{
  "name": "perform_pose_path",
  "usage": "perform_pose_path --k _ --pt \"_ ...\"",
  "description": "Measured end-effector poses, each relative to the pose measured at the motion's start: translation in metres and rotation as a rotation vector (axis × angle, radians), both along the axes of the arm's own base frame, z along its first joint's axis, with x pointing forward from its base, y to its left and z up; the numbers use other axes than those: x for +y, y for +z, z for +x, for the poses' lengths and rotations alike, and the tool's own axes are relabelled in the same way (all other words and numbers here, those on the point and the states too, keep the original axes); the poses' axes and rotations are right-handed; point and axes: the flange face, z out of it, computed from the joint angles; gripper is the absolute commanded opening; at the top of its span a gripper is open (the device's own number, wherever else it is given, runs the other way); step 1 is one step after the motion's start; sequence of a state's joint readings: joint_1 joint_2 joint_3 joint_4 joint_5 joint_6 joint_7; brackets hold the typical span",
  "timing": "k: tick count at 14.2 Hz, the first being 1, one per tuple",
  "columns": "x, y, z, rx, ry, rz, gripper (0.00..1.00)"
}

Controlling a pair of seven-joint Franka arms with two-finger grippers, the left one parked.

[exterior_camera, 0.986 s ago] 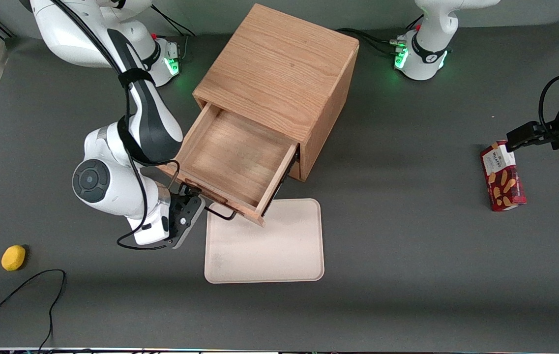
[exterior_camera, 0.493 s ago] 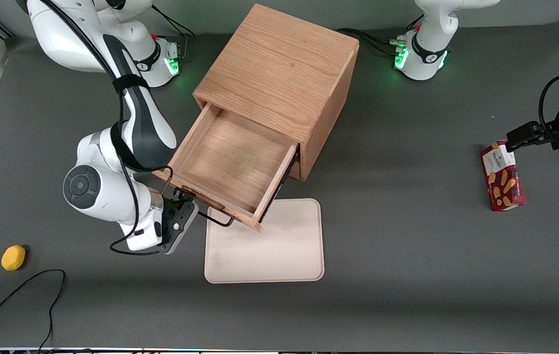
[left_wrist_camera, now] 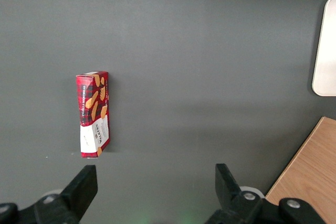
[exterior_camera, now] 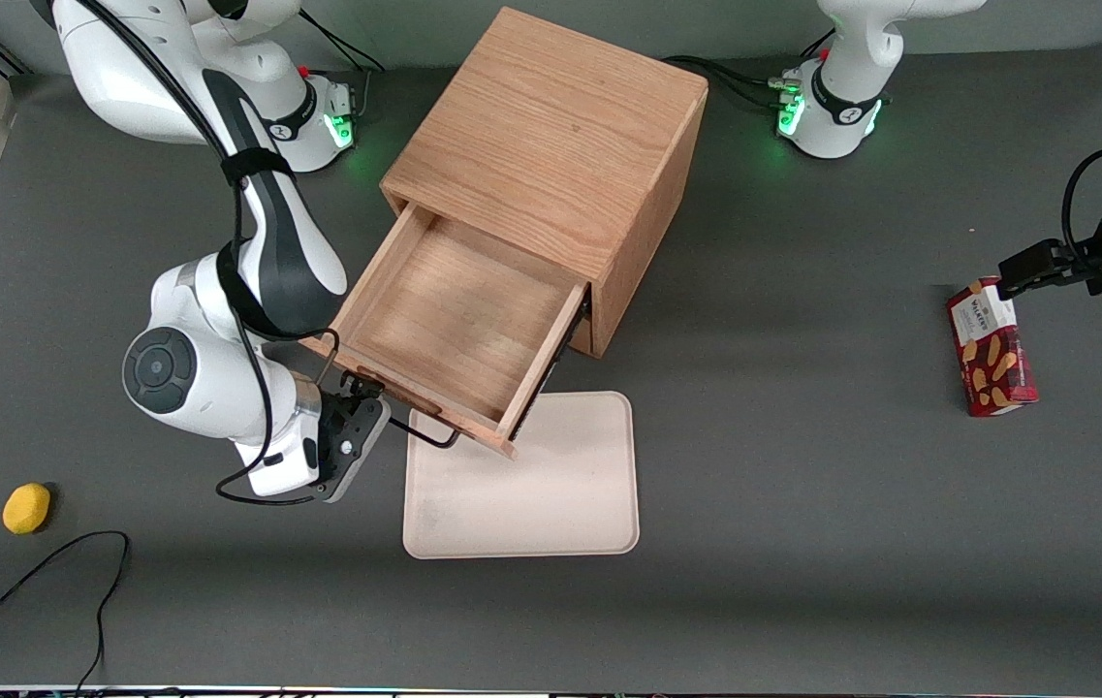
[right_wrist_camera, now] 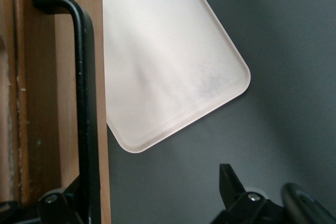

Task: Open upper drawer
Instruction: 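Keep pulling the drawer further out with the right gripper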

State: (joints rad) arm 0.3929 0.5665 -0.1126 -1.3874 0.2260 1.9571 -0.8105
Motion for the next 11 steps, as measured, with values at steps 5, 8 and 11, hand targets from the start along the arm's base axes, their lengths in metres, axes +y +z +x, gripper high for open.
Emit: perform_pose_path --k 5,8,11 --pt "-0.001 0.0 0.002 0.003 0.0 0.0 1.0" --pt "-0.005 0.001 0.005 0.0 0.003 0.0 1.0" --pt "-0.016 0.002 0.009 -0.002 0.003 0.003 1.0"
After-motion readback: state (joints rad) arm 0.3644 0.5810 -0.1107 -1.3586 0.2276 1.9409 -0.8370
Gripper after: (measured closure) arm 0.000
